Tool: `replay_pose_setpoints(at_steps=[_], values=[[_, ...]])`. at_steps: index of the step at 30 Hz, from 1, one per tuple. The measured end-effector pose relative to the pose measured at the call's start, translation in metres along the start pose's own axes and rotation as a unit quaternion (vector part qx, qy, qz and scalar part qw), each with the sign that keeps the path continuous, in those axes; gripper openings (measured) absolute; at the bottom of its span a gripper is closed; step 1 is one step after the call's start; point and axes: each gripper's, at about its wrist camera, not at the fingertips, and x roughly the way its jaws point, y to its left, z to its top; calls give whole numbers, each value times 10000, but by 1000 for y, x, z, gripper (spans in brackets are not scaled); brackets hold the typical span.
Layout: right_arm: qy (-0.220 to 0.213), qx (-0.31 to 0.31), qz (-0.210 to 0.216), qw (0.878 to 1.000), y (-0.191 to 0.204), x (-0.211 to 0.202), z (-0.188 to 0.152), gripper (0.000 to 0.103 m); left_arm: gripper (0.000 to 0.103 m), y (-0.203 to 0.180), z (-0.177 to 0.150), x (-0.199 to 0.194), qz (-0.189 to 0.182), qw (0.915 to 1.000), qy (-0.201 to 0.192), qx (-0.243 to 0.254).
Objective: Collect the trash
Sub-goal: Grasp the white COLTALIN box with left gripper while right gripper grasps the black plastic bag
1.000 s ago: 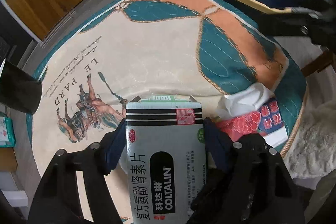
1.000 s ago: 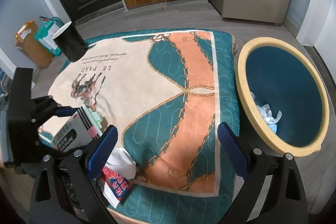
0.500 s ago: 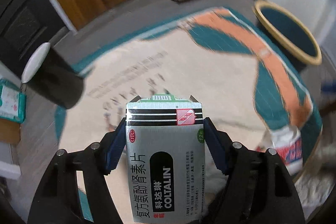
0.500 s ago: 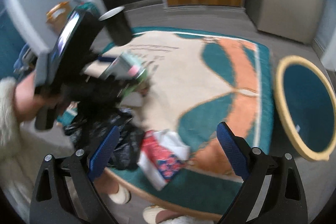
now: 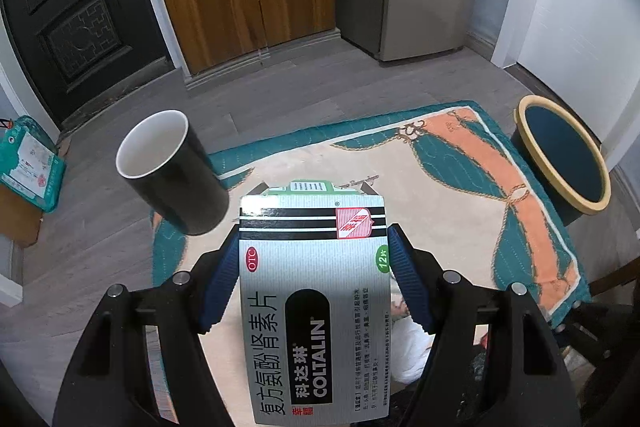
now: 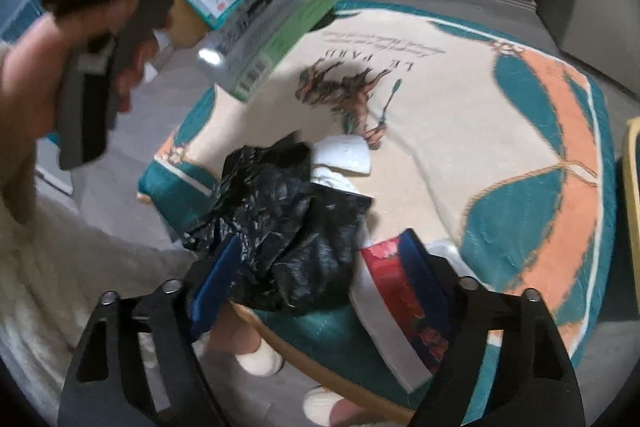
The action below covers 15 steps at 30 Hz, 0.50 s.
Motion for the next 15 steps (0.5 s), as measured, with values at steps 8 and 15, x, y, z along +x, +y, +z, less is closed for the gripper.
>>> replay_pose_setpoints(at_steps=[8, 15], values=[[-205, 171, -66, 9996, -15, -8, 5, 18, 70, 2, -1, -1, 15, 10000, -20, 74], [-849, 263, -546, 9945, -32, -48, 21, 14, 70, -3, 0, -5, -10, 9999, -89, 131]])
